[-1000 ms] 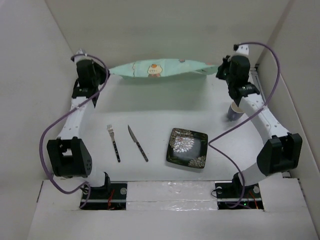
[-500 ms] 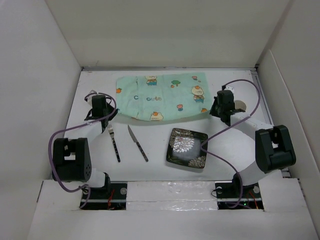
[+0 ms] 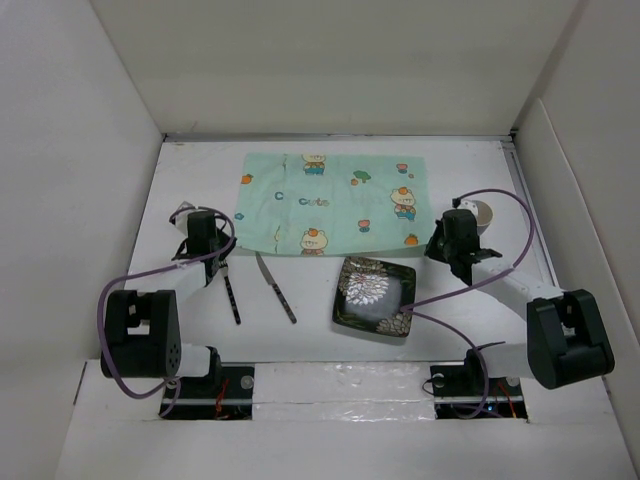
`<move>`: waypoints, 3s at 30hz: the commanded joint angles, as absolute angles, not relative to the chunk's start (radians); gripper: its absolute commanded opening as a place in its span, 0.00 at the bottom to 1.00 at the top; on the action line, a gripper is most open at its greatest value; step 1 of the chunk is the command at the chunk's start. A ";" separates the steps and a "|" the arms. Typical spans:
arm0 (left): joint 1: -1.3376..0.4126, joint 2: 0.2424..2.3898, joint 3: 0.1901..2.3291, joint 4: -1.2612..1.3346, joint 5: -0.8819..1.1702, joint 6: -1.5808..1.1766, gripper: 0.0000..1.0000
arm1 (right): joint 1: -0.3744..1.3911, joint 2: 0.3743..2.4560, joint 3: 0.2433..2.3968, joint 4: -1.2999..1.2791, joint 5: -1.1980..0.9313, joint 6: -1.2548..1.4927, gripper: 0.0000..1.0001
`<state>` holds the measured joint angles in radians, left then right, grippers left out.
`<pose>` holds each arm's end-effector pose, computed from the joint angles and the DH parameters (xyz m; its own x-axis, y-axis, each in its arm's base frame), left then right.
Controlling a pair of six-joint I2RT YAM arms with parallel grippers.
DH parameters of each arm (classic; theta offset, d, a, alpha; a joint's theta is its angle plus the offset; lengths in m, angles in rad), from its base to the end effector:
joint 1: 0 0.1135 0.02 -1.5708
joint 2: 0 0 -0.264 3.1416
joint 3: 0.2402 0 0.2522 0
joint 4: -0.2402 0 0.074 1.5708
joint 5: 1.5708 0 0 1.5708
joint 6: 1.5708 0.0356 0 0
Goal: Set the dinner table for one person
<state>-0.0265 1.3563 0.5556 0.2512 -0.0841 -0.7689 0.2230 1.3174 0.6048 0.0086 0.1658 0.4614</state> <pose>0.2708 -0.0042 0.1802 -0.3438 -0.6840 -0.6434 -0.3955 0.7269 -0.5615 0.2564 0.0521 0.1837 -0.6077 0.3124 -0.7301 0.1956 0.9499 0.2437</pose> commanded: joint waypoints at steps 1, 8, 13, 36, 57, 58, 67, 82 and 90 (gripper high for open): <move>-0.028 1.309 0.535 0.285 -0.115 -0.781 0.00 | 0.219 1.302 0.598 0.040 0.147 0.477 0.00; -0.028 1.259 0.477 0.282 -0.133 -0.787 0.00 | 0.219 1.309 0.609 0.015 0.156 0.486 0.00; -0.028 1.215 0.442 0.279 -0.139 -0.785 0.00 | 0.200 1.296 0.618 0.005 0.161 0.489 0.00; -0.028 0.827 0.560 0.174 0.078 -0.778 0.41 | 0.230 0.835 0.532 -0.199 -0.064 0.501 0.64; -0.098 0.641 0.850 -0.072 0.336 -0.451 0.43 | 0.341 1.120 0.379 -0.264 -0.311 0.627 0.53; -0.107 0.641 0.868 -0.089 0.334 -0.434 0.44 | 0.341 1.130 0.376 -0.249 -0.313 0.632 0.50; -0.158 0.584 0.899 -0.143 0.175 -0.356 0.47 | 0.301 1.042 0.414 -0.366 -0.264 0.650 0.00; -0.158 0.589 0.862 -0.161 0.109 -0.334 0.50 | 0.344 1.121 0.885 -0.015 -0.568 0.692 0.00; -0.158 0.600 0.850 -0.158 0.107 -0.331 0.50 | 0.298 1.653 1.340 0.043 -0.730 0.577 0.00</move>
